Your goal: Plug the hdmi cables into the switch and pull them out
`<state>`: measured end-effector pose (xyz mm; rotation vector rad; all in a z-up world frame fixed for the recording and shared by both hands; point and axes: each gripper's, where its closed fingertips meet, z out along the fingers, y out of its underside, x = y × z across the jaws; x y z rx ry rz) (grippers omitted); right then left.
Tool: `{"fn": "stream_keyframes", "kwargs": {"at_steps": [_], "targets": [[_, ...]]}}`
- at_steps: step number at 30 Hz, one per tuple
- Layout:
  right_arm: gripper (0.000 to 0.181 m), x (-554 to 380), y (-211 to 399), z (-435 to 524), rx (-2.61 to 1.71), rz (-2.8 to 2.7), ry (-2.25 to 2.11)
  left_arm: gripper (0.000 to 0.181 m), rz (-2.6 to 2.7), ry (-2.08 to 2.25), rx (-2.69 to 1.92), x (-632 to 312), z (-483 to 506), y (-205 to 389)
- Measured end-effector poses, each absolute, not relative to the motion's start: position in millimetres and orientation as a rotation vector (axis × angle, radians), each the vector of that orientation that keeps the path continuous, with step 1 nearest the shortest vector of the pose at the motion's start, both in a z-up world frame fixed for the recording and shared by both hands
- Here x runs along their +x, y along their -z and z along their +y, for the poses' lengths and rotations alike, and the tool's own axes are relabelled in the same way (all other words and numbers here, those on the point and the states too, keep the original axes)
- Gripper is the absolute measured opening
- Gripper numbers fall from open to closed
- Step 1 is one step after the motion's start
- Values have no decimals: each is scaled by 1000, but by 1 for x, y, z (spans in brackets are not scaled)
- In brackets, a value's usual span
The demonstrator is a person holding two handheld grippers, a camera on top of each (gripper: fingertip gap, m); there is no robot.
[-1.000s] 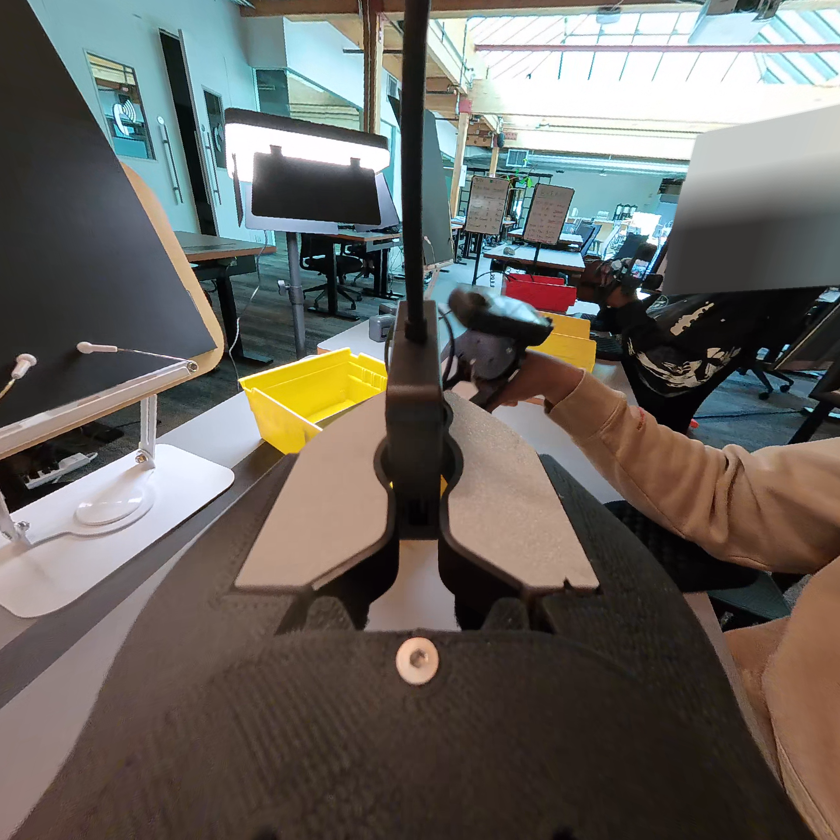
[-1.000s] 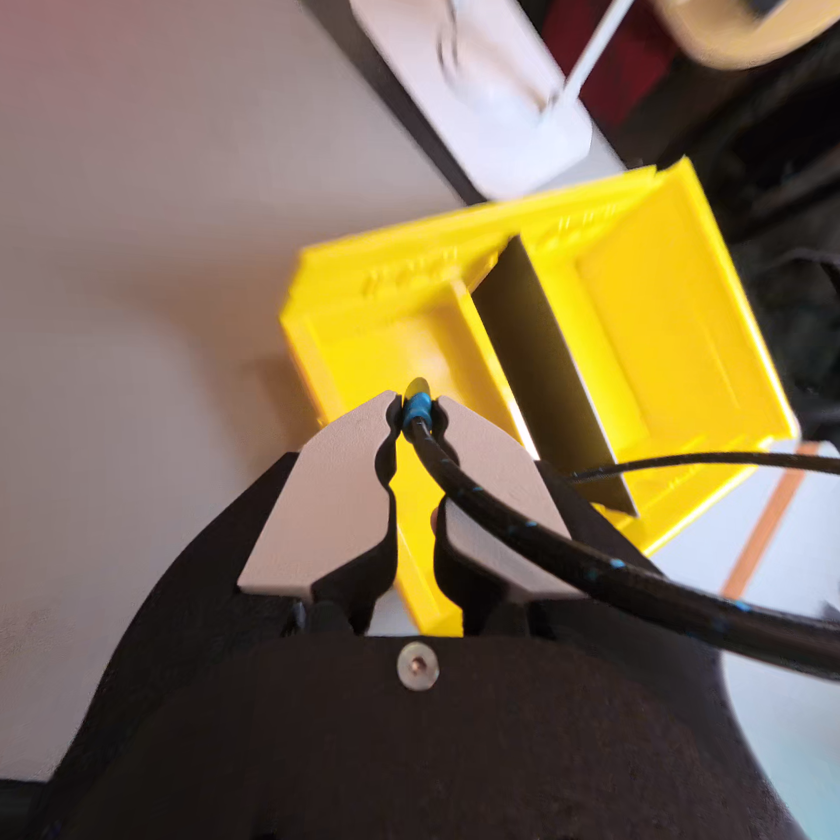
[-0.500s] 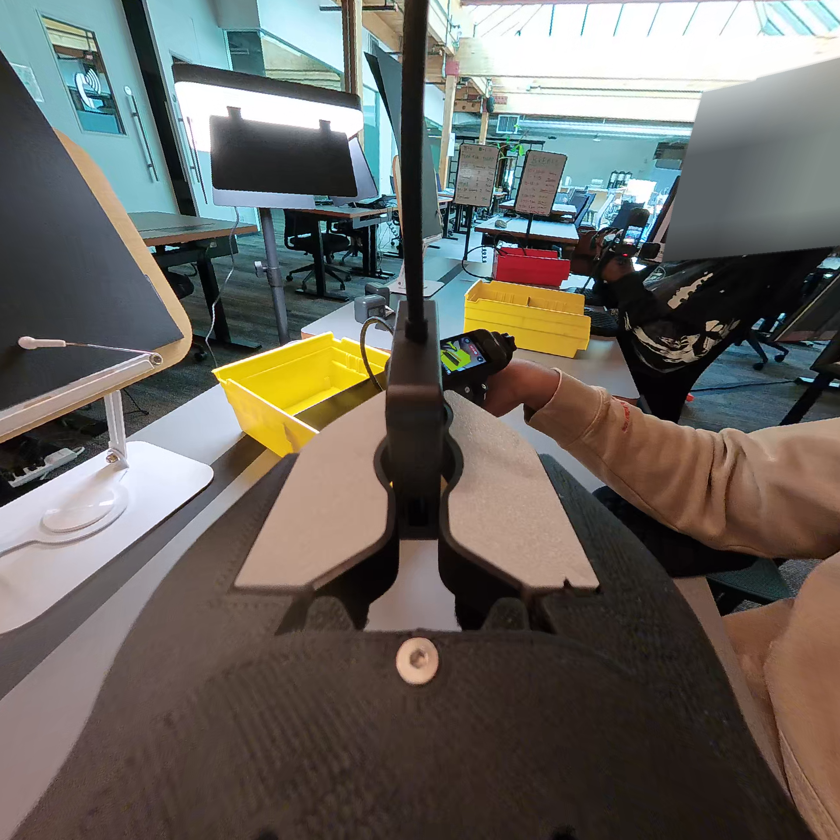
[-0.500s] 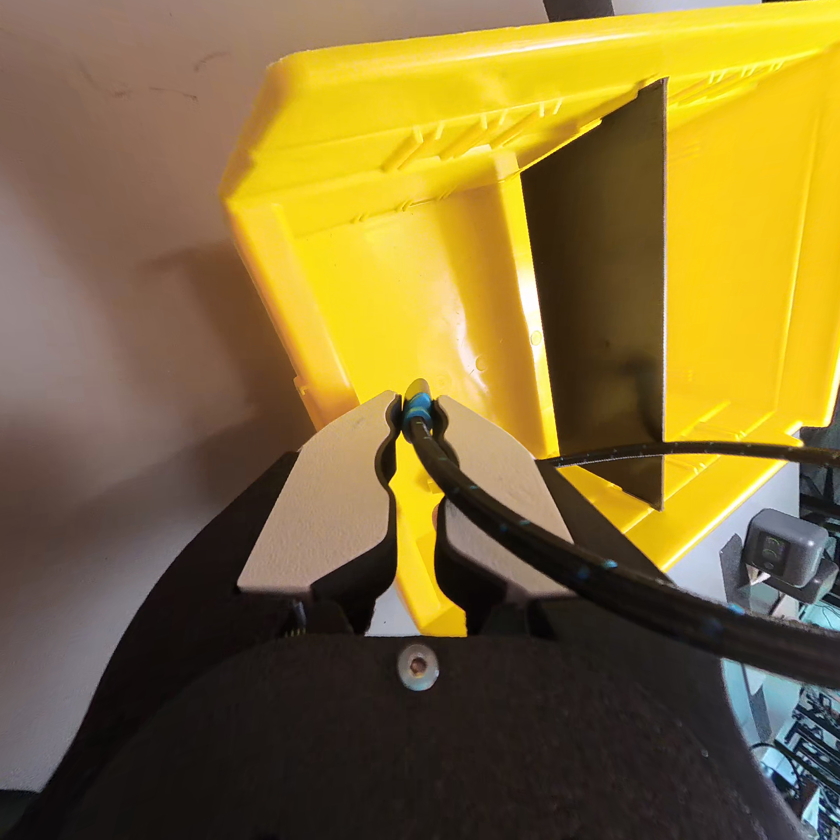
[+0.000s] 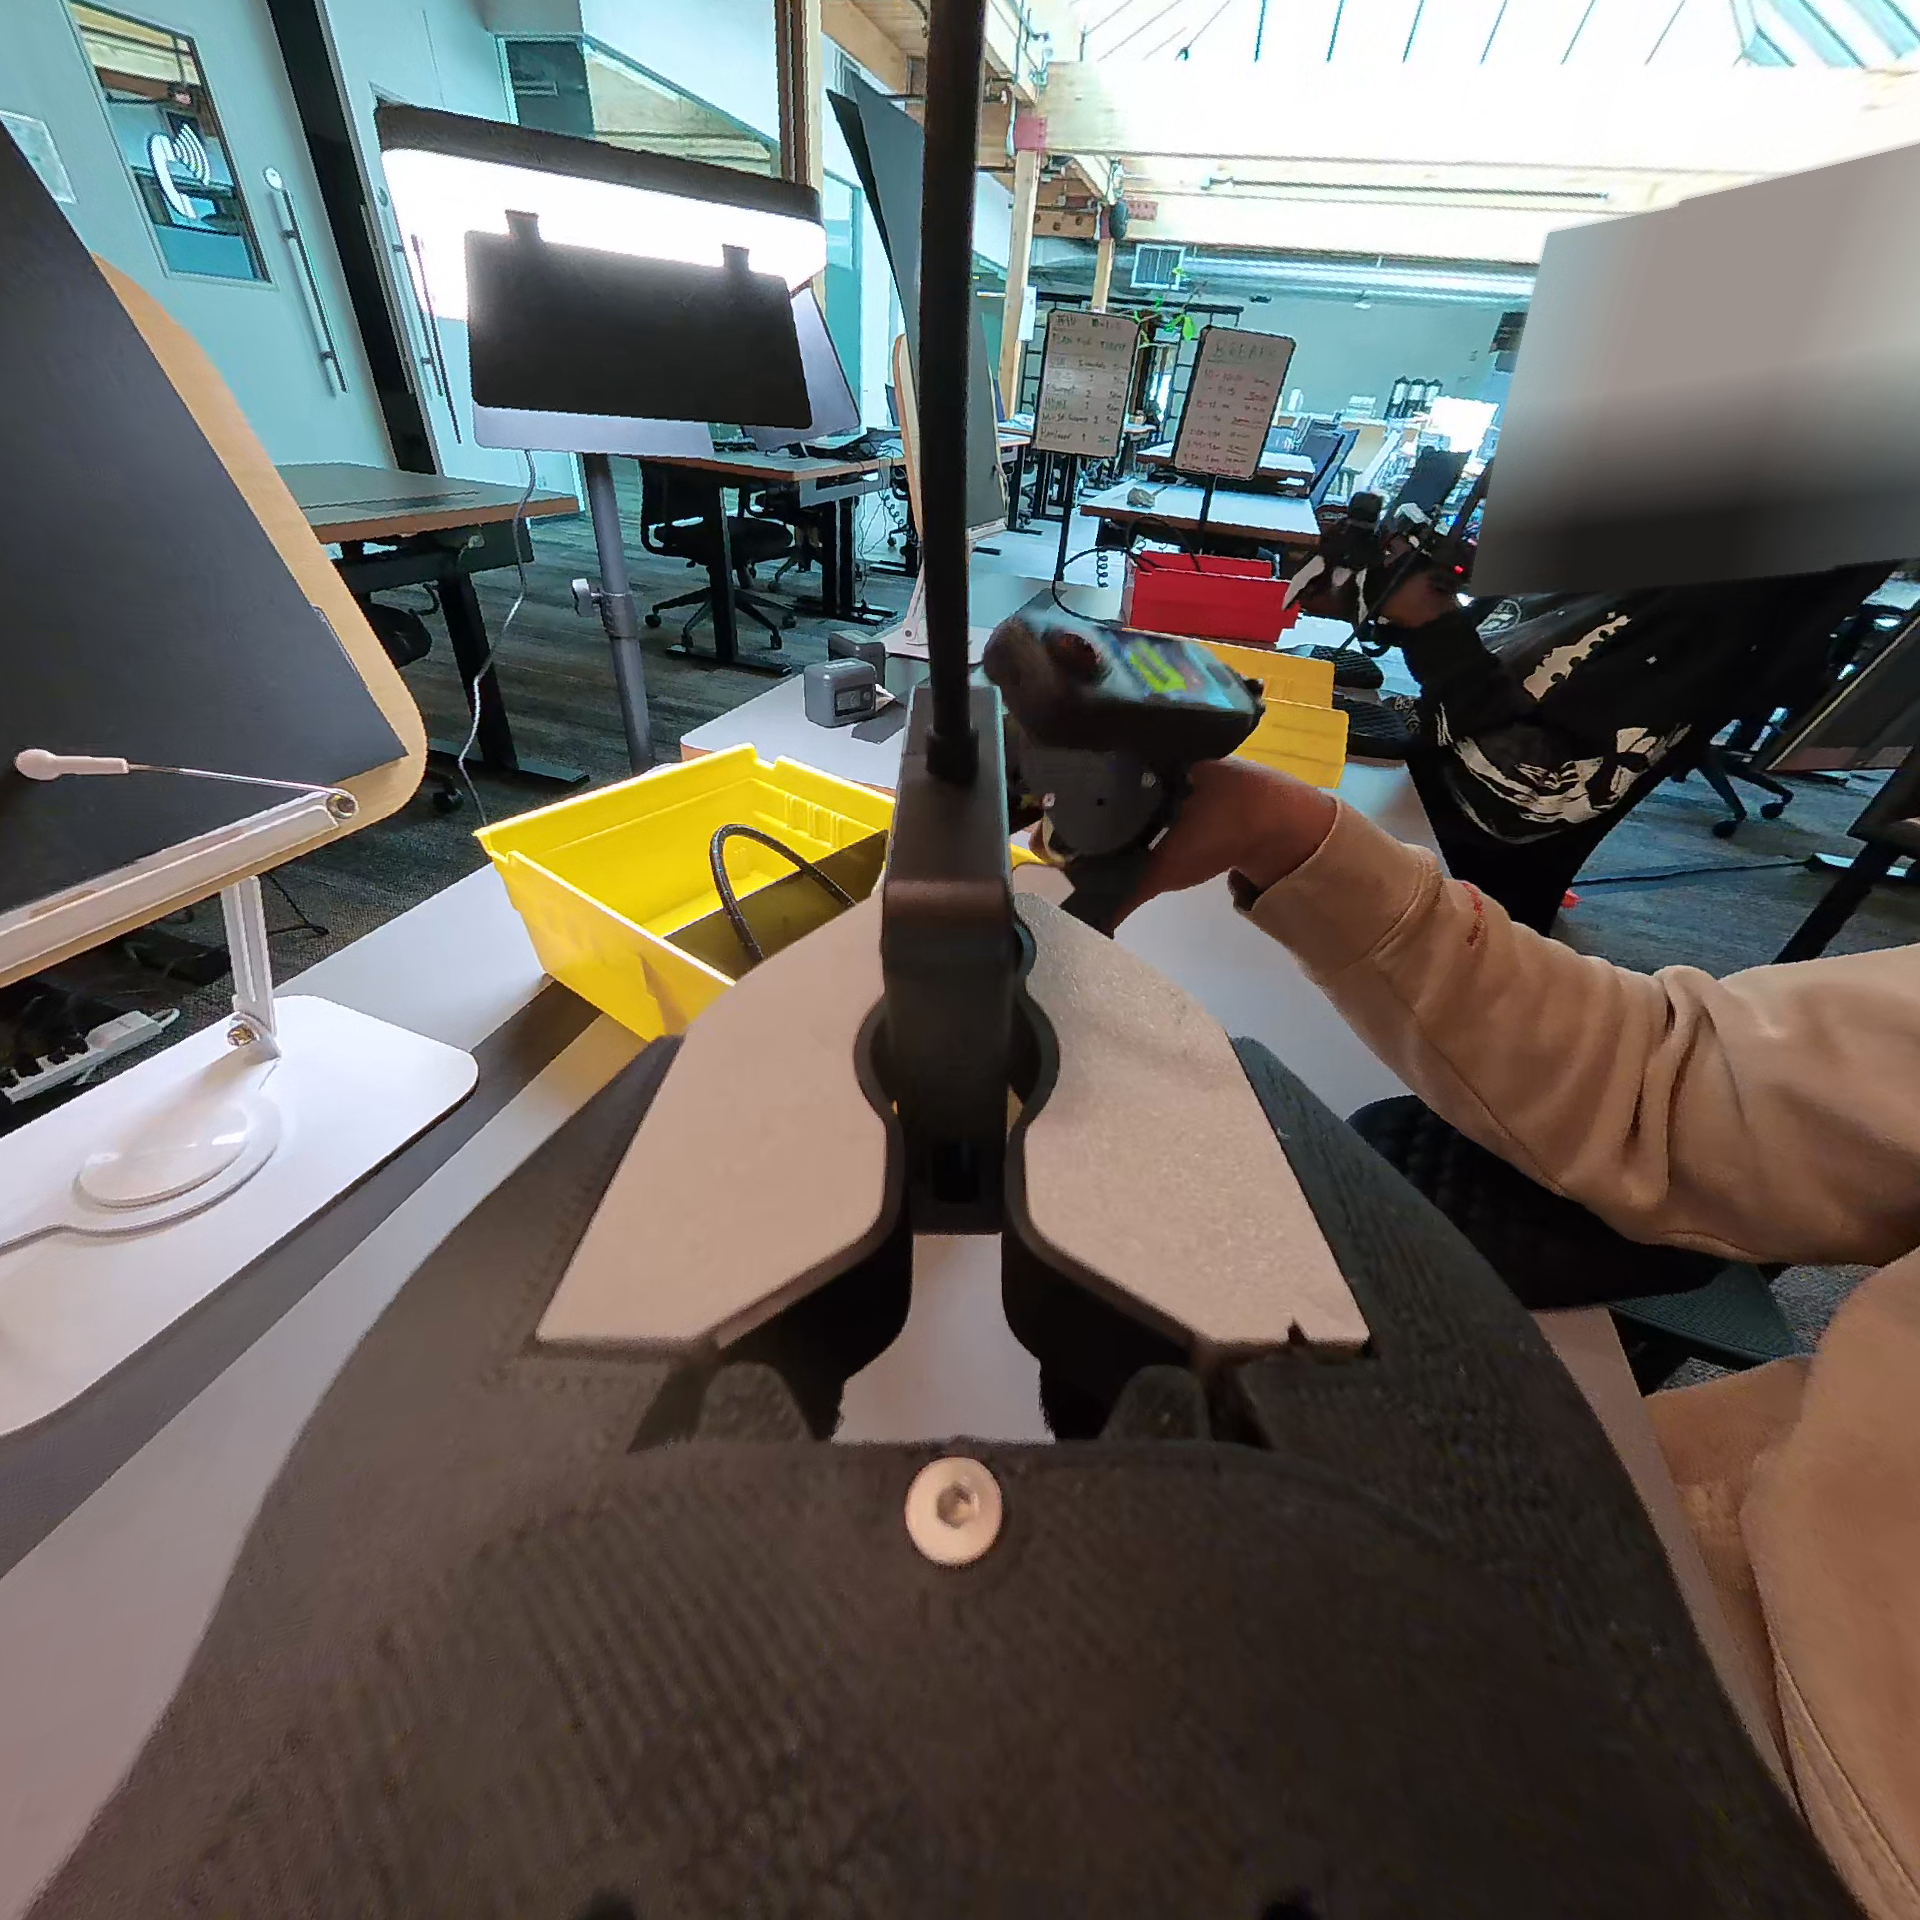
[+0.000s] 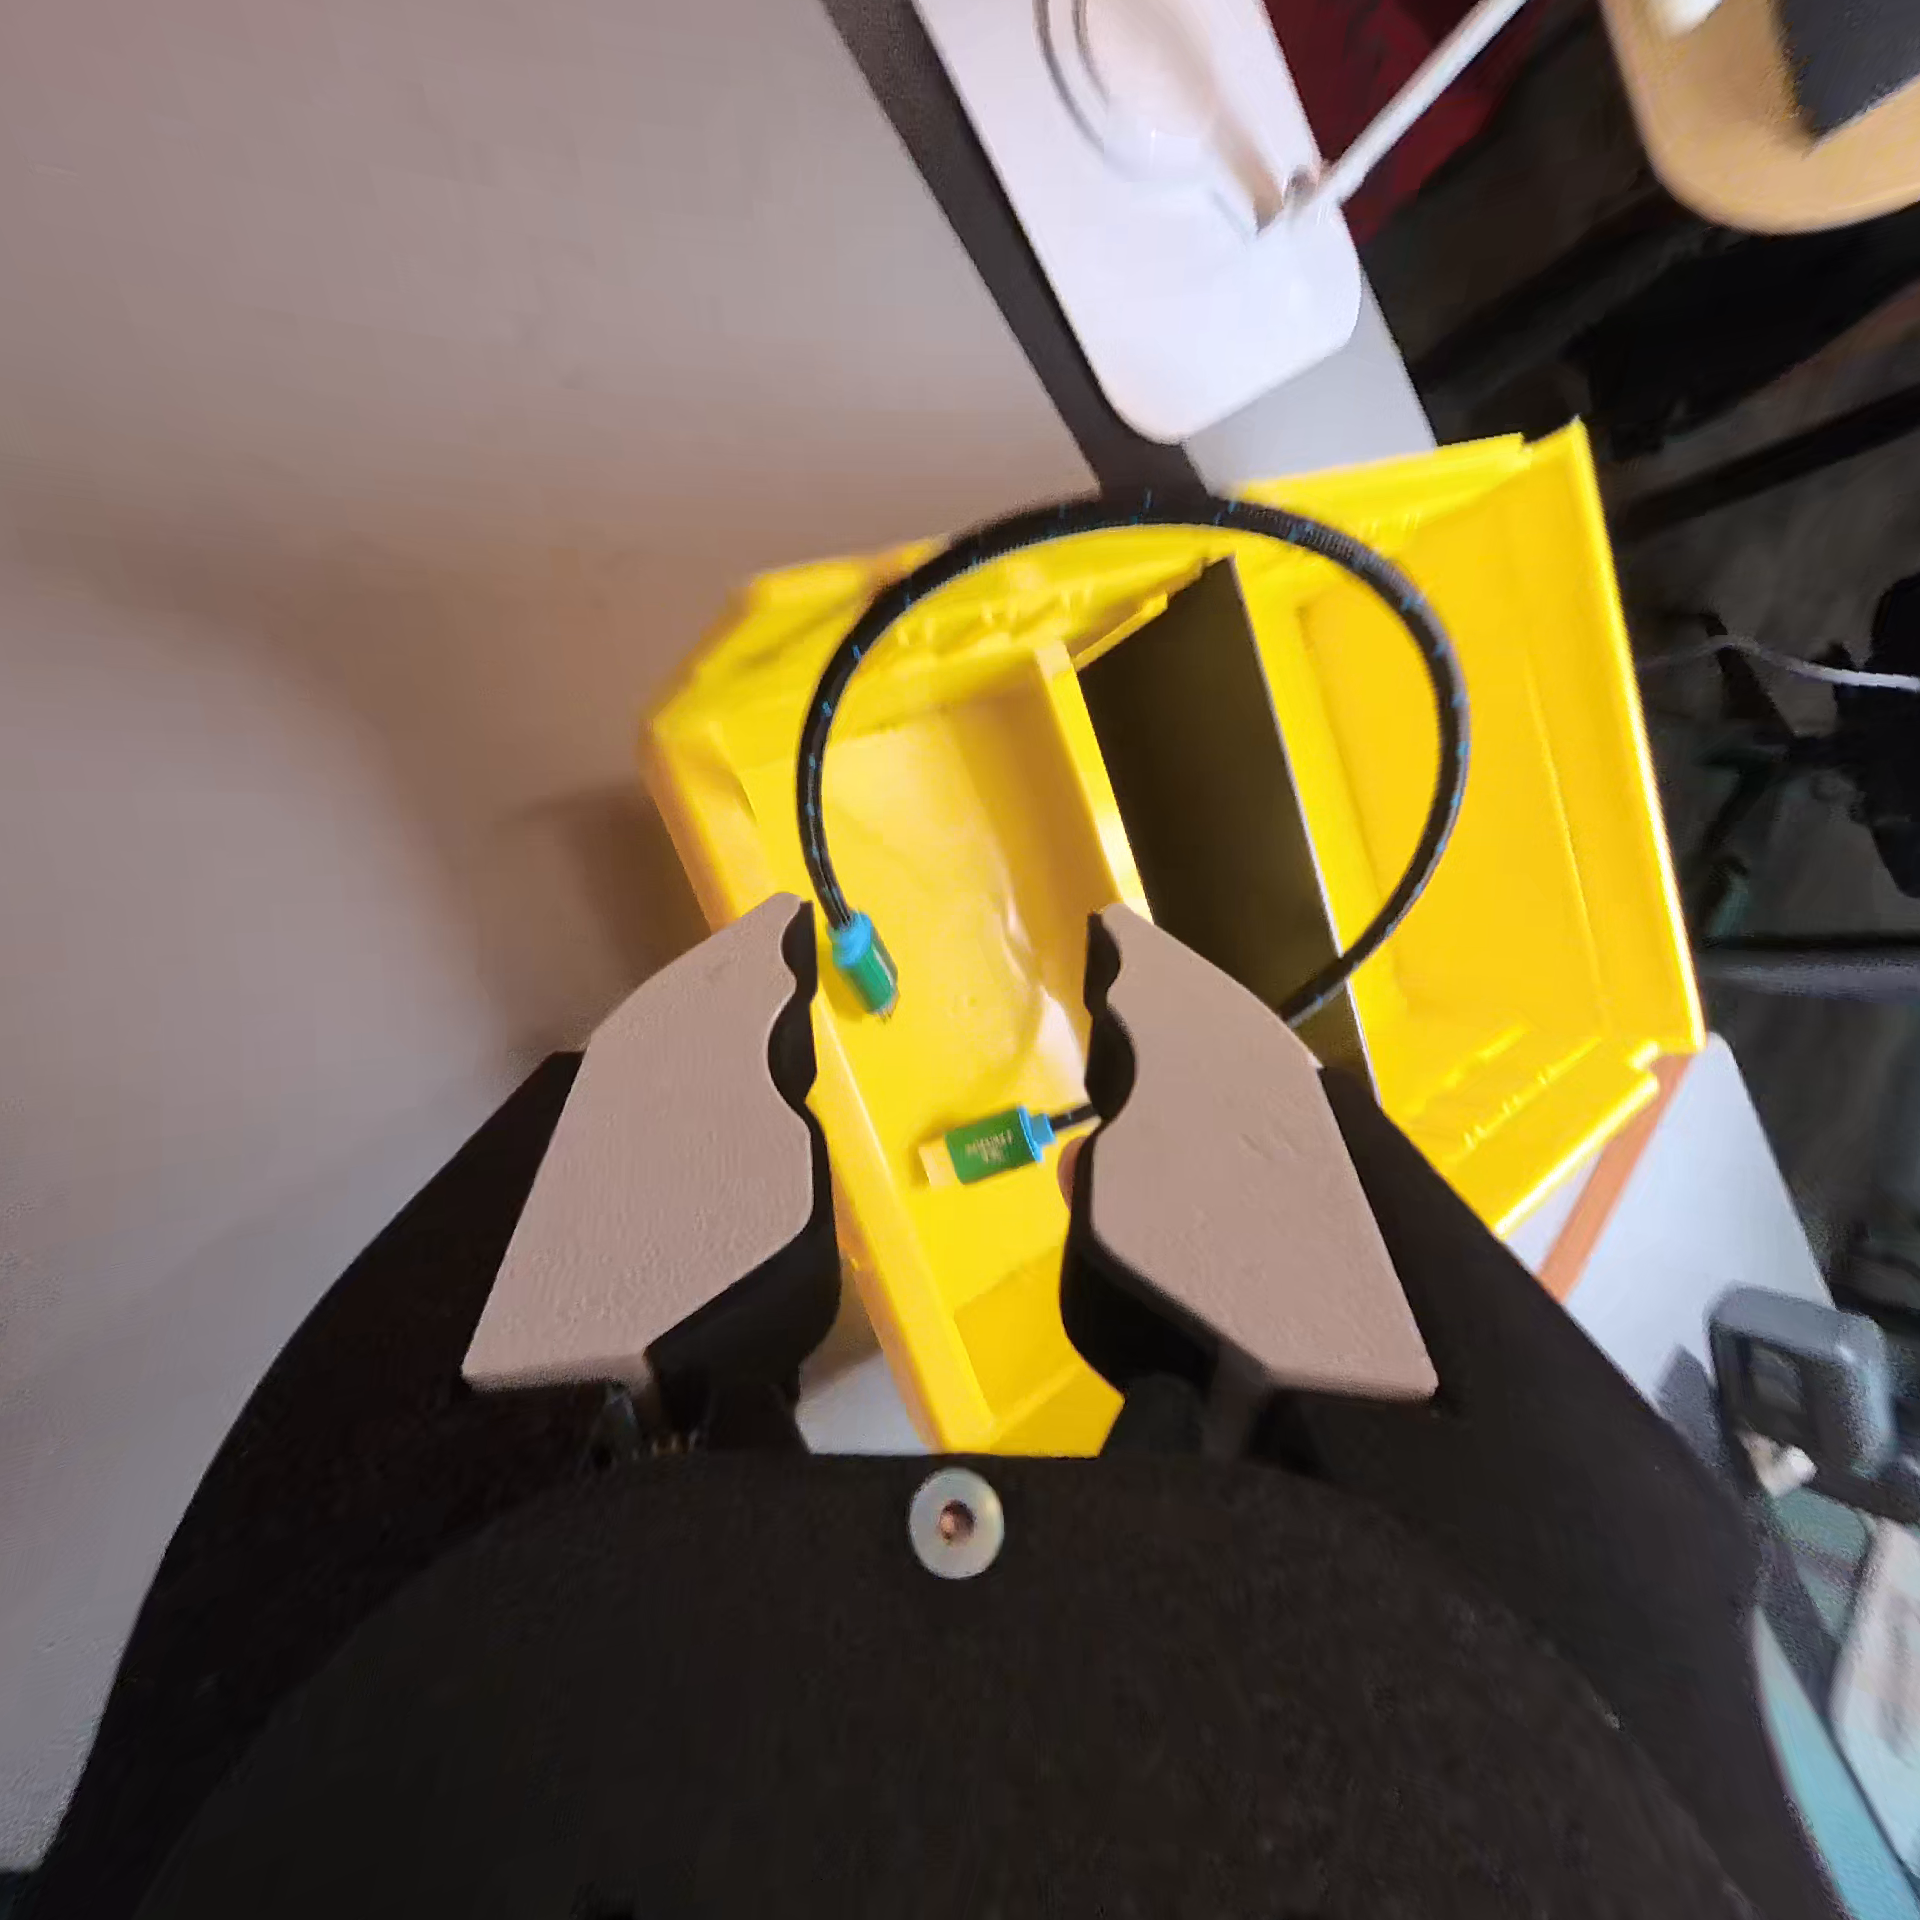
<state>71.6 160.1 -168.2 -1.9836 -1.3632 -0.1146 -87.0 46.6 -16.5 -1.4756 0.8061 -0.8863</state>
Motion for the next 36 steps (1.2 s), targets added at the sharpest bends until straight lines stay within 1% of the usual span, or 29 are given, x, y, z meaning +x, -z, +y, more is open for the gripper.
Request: {"fn": "stream_keyframes", "kwargs": {"at_steps": [4,8,10,12,14,21,23,24,29,31,33,36], "targets": [[46,30,123,138,-1772,-1302,-264,15,813,903,-1489,-84,48,21],[41,-12,52,77,-1393,-1275,-795,14,857,895,-1502,-76,47,30],[36,-20,24,48,-1216,-1258,-980,15,896,897,-1493,-69,44,33],[34,-25,8,26,-1117,-1255,-1119,15,938,909,-1485,-60,40,37],[33,-30,6,18,-1093,-1264,-1158,15,986,921,-1475,-50,34,42],[33,-43,27,12,-1131,-1350,-1212,15,1149,973,-1417,-22,11,53],[19,-43,32,9,-1120,-1384,-1205,15,1162,969,-1425,-19,11,57],[15,-42,32,8,-1105,-1395,-1202,15,1162,975,-1428,-19,11,57],[14,-42,34,8,-1101,-1405,-1208,15,1150,990,-1446,-19,12,59],[14,-41,33,10,-1097,-1387,-1219,18,1125,983,-1443,-23,15,56],[14,-35,27,16,-1092,-1344,-1230,27,1085,948,-1447,-35,22,50],[14,-19,18,37,-1129,-1247,-1178,31,951,821,-1466,-69,43,36]]}}
